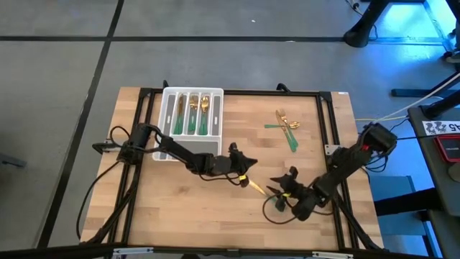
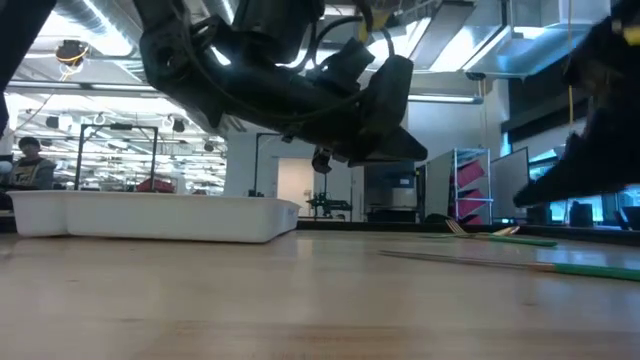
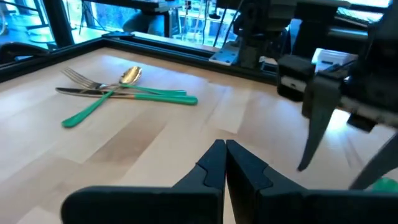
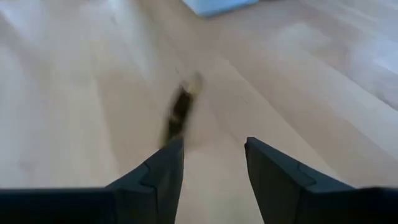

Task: Sort silverware
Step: Put the green knife into the white cutlery tray

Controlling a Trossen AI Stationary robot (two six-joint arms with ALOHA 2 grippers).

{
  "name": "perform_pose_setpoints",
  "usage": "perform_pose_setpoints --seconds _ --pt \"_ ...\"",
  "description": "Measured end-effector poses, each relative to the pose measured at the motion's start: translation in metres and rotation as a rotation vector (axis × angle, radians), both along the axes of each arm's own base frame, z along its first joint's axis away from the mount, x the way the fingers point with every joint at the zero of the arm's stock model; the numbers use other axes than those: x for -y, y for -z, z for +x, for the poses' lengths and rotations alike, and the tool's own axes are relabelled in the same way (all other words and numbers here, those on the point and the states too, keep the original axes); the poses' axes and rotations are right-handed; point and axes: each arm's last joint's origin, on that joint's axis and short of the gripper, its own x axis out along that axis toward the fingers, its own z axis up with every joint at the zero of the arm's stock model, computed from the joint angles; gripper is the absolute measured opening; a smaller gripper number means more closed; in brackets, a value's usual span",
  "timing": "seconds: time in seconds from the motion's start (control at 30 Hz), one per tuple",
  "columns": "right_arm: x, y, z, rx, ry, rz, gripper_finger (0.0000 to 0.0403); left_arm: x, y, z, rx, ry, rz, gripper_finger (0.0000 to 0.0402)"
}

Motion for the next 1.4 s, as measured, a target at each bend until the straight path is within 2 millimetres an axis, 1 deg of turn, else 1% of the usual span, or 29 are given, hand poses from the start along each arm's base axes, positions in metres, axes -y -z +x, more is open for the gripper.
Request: perform_pose_setpoints --seconds 0.07,0.17,0.23,0.33,0.37,0.47,0.57,0.63,0.73,0.8,0.87,1.03,1.1,1.17,1.27,1.4 --pt "0.002 0.009 0.004 -0.038 0.005 -0.021 0.0179 -0.001 0.001 0.000 -0.008 -0.003 0.002 0.0001" --pt "0.005 0.017 0.010 -0.092 -0.024 0.000 0.0205 -0.003 0.002 0.000 -0.025 -0.006 0.008 0.0001" --pt "0.001 0.022 0.015 -0.121 -0.101 0.008 0.0227 -0.003 0.003 0.000 -0.039 -0.007 0.008 0.0001" --pt "-0.009 0.025 0.022 -0.100 -0.227 0.000 0.0252 -0.003 0.005 -0.001 -0.048 -0.006 0.001 0.0001" --pt "-0.010 0.027 0.023 -0.100 -0.253 -0.009 0.0258 -0.003 0.004 -0.001 -0.046 -0.007 -0.001 0.0001" --pt "-0.012 0.032 0.025 -0.088 -0.257 -0.012 0.0263 -0.003 0.004 -0.001 -0.044 -0.008 -0.001 0.0001" --pt "-0.011 0.035 0.025 -0.087 -0.231 -0.023 0.0258 -0.003 0.004 -0.001 -0.044 -0.008 -0.002 0.0001" --pt "-0.010 0.034 0.025 -0.083 -0.217 -0.043 0.0250 -0.003 0.005 -0.001 -0.047 -0.008 -0.001 0.0001" --pt "-0.008 0.026 0.023 -0.092 -0.246 -0.110 0.0238 -0.003 0.004 -0.001 -0.051 -0.003 0.016 0.0001" --pt "-0.010 0.015 0.026 -0.062 -0.269 -0.109 0.0231 -0.003 0.004 -0.001 -0.054 0.000 0.027 0.0001" --pt "-0.016 0.005 0.030 -0.054 -0.346 -0.086 0.0226 -0.003 0.004 -0.001 -0.052 0.000 0.023 0.0001" --pt "-0.031 0.000 0.035 -0.141 -0.653 0.018 0.0217 0.004 0.004 -0.002 -0.053 0.023 0.020 0.0001" --pt "-0.033 0.004 0.033 -0.182 -0.759 -0.012 0.0212 0.010 0.004 -0.003 -0.052 0.040 0.019 0.0001" --pt "-0.035 0.008 0.033 -0.197 -0.817 -0.054 0.0206 0.018 0.005 -0.004 -0.053 0.061 0.021 0.0001" --pt "-0.037 0.015 0.034 -0.203 -0.830 -0.063 0.0198 0.027 0.005 -0.006 -0.056 0.084 0.023 0.0001" --pt "-0.038 0.030 0.035 -0.233 -0.832 -0.077 0.0181 0.034 0.005 -0.008 -0.068 0.106 0.039 0.0001"
